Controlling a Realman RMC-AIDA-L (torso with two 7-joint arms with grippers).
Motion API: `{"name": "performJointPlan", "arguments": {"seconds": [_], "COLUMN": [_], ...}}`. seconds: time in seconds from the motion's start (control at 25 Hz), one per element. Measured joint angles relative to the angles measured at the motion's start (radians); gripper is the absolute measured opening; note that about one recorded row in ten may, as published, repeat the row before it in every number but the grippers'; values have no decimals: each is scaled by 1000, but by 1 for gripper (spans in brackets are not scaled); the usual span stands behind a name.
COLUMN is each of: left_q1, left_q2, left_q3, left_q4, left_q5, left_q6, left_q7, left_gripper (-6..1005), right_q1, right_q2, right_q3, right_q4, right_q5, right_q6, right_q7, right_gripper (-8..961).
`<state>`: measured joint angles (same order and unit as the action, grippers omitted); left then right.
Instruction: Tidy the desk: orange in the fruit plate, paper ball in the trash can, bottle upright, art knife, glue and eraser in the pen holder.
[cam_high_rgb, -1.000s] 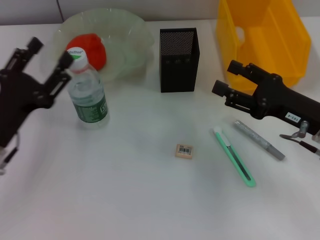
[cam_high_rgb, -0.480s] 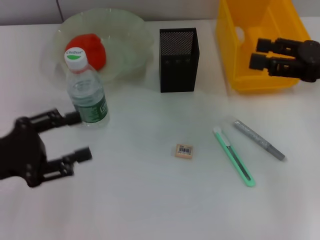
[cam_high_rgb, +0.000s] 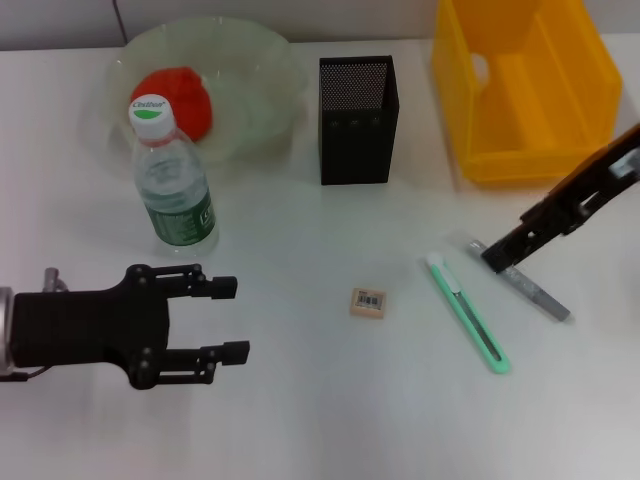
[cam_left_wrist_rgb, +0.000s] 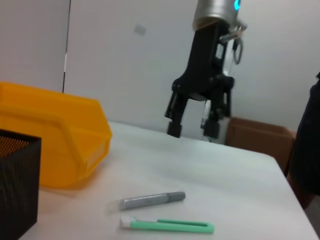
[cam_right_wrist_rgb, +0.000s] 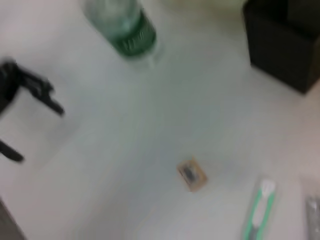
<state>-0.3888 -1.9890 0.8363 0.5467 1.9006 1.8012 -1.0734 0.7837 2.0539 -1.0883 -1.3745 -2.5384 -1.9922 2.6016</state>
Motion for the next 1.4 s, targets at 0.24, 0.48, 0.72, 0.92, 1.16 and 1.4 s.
{"name": "performJointPlan", "arguments": {"seconds": [0.24,0.48,0.72,0.92,1.16,1.4], "left_q1": [-45,-45,-45,-48,-50,-44], "left_q2": [-26,-31,-34,-39,-43,-54], "left_q3": [8,2,3,2,3,0], "left_q4": [3,4,-2,-3,-4,-5], "left_q5": [47,48,49,50,51,50], "left_q6": [-78,-99,-122,-135,-150,-180], "left_q7": [-40,-41,-50,-55,-65,-70], "left_gripper": [723,722,723,723,723,724], "right_q1": [48,48,52,43,38,27], "right_q2": [34,33,36,37,37,37], "right_q3": [-314,-476,-564,-583,-595,-621], "right_q4": [53,122,252,281,324,329], "right_q5": [-130,-144,-135,-83,-76,-75], "right_q6": [119,290,472,535,581,603], "right_q7": [147,212,224,211,197,193], "right_gripper": [837,838,832,796,715,596]}}
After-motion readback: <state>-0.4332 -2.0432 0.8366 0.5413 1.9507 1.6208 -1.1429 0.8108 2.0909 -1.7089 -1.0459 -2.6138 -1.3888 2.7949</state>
